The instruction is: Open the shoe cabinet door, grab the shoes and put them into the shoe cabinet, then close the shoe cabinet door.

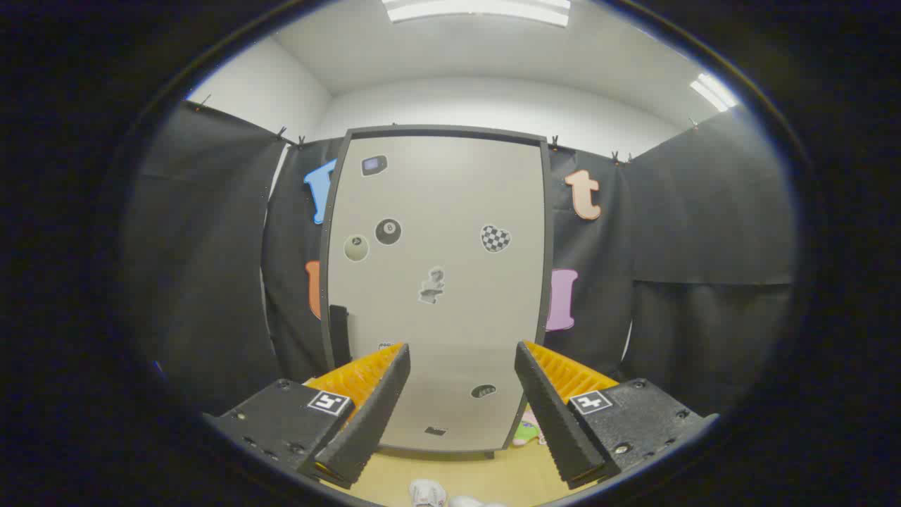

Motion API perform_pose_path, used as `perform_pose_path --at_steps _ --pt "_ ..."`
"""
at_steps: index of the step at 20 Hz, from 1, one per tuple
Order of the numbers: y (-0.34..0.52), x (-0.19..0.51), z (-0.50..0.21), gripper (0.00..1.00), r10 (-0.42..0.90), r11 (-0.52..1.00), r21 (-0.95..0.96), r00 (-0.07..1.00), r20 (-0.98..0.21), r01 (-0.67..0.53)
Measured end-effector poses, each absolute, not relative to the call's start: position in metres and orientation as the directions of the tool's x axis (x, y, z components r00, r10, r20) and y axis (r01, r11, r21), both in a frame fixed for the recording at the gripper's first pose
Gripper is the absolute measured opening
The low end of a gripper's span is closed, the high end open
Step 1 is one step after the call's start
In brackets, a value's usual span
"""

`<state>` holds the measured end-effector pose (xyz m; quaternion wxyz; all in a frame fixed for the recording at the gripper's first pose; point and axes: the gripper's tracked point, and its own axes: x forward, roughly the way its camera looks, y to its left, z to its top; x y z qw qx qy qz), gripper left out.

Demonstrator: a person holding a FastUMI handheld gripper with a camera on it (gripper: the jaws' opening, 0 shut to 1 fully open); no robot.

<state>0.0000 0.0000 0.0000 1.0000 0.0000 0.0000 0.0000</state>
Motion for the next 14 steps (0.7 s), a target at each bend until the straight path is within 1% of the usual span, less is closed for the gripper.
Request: perform_pose_path --at_steps 14 --pt "0.002 0.004 -0.007 0.98 -0.010 1.000 0.023 1.000 -0.018 0.010"
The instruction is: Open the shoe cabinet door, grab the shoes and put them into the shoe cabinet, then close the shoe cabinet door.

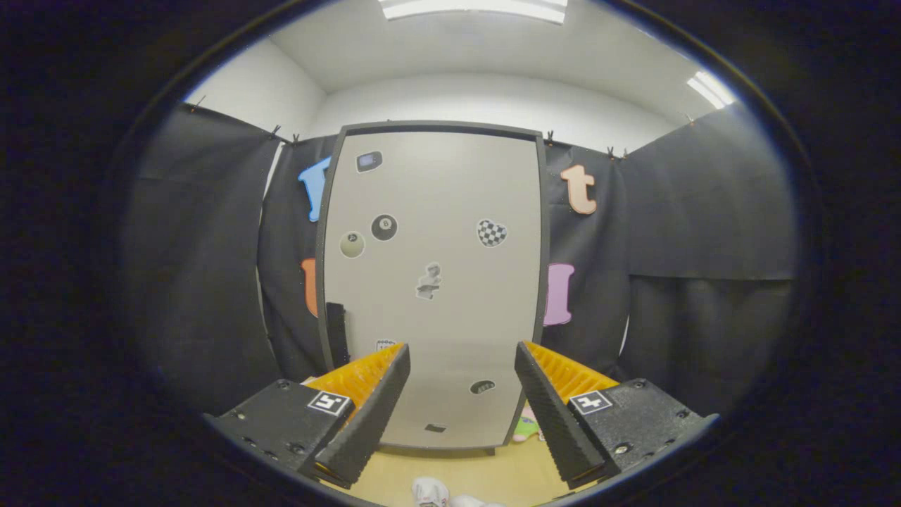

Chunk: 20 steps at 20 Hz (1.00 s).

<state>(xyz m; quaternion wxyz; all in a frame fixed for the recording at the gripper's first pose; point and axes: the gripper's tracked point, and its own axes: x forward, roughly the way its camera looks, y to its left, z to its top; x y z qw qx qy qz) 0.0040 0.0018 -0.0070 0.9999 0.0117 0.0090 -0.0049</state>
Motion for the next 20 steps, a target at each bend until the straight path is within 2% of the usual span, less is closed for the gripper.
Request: perform_pose_path --at_steps 7,15,20 --pt "0.050 0.043 -0.027 0.98 0.039 0.998 0.058 0.998 -0.046 -0.037" --pt "0.150 0.114 -0.062 0.98 0.149 0.986 0.086 0.984 -0.093 -0.141" --pt "0.191 0.158 -0.079 0.98 0.165 0.984 0.088 0.979 -0.117 -0.155"
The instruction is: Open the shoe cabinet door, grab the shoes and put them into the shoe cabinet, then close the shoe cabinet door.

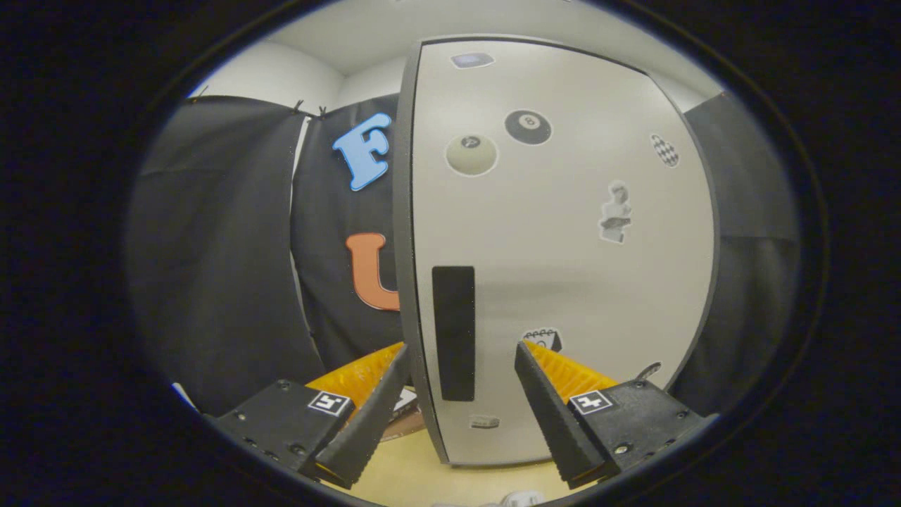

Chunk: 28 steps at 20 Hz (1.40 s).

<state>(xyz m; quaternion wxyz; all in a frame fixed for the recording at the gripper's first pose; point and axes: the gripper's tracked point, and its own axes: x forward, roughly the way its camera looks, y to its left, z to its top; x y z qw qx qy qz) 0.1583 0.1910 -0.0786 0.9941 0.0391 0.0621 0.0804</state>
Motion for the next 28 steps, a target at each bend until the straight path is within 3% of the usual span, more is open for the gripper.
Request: perform_pose_path --at_steps 3,6,9,10,13,20,28 --pt "0.196 0.176 -0.085 0.94 0.146 0.986 0.096 0.980 -0.134 -0.133" --pt "0.199 0.188 -0.091 0.76 0.147 0.984 0.125 0.977 -0.156 -0.128" --pt "0.194 0.193 -0.090 0.70 0.114 0.988 0.124 0.980 -0.160 -0.095" --pt "0.193 0.191 -0.091 0.60 0.096 0.990 0.122 0.982 -0.161 -0.077" --pt "0.195 0.194 -0.092 0.43 0.085 0.990 0.122 0.983 -0.164 -0.066" --pt "0.191 0.184 -0.094 0.30 0.126 0.988 0.113 0.975 -0.184 -0.106" --pt "0.183 0.141 -0.090 0.26 0.228 0.971 0.104 0.959 -0.168 -0.213"
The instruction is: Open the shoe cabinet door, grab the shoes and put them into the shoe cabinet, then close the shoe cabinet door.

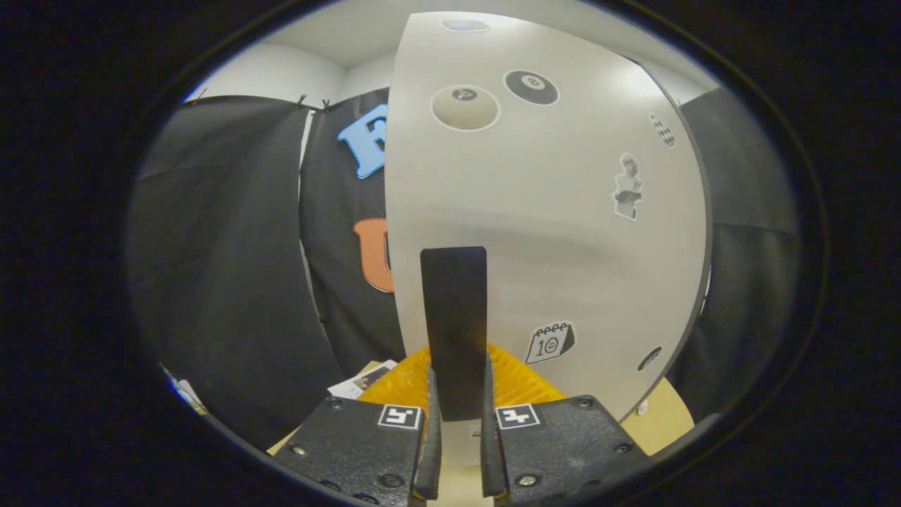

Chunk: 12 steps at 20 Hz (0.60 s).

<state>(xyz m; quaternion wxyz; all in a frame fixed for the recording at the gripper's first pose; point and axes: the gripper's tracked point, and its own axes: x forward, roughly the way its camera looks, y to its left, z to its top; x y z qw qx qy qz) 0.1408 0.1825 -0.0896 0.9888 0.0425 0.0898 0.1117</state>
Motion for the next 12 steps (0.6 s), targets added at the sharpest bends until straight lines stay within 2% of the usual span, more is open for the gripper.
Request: perform_pose_path --at_steps 12 --pt "0.129 0.082 -0.091 0.23 0.402 0.913 0.144 0.902 -0.156 -0.382"
